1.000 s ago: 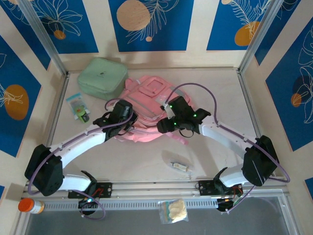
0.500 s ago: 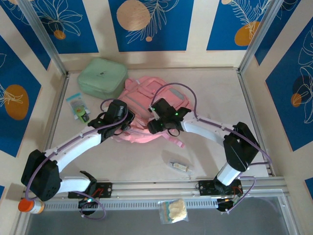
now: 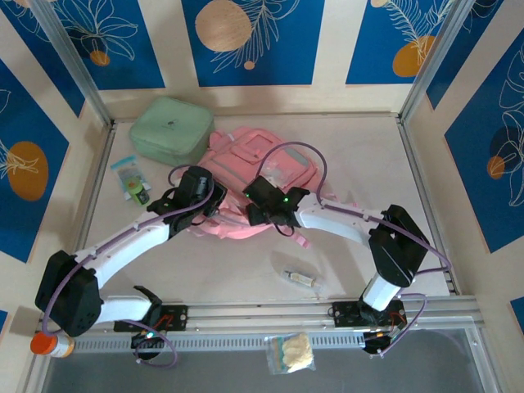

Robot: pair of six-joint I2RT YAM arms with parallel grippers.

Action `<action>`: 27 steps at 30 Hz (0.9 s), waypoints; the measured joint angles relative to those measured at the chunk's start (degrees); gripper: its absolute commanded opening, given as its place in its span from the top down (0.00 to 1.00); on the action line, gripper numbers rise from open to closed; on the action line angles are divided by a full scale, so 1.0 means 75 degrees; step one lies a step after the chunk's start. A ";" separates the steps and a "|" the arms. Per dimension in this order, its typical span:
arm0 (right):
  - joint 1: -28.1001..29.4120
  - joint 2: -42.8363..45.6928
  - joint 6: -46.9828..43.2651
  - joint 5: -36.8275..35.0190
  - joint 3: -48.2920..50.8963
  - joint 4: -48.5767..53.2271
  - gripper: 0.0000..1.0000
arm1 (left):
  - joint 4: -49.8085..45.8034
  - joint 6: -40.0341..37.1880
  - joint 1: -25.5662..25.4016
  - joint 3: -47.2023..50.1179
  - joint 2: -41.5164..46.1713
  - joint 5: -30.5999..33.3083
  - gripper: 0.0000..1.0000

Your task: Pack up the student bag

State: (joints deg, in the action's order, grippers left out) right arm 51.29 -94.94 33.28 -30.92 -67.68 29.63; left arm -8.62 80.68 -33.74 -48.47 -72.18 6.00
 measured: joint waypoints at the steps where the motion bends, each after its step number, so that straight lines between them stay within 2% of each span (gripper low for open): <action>1: -0.0032 0.0000 0.0003 0.0003 0.0000 0.0000 0.30 | 0.0012 -0.0003 0.0000 0.0000 0.0006 -0.0006 1.00; 7: -0.0332 0.0003 -0.0035 0.0085 -0.0006 0.0058 0.32 | 0.0067 -0.0029 0.0000 0.0000 0.0119 0.0003 1.00; 10: -0.0667 0.0137 -0.0090 0.0425 0.0052 0.0117 0.32 | 0.0029 -0.0152 0.0012 -0.0003 0.0248 0.0041 1.00; 22: -0.2675 0.0370 -0.0268 0.0988 0.0166 0.0163 0.33 | -0.0111 -0.0233 0.0044 0.0000 0.0431 0.0052 1.00; 27: -0.2792 0.0291 -0.0458 0.1157 0.0029 0.0105 0.35 | -0.0117 -0.0321 0.0058 0.0000 0.0431 0.0020 1.00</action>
State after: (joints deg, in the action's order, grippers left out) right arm 30.35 -92.75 29.85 -22.24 -67.46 30.41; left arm -9.50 78.28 -33.30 -48.47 -68.95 6.15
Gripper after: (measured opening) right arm 0.654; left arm 0.048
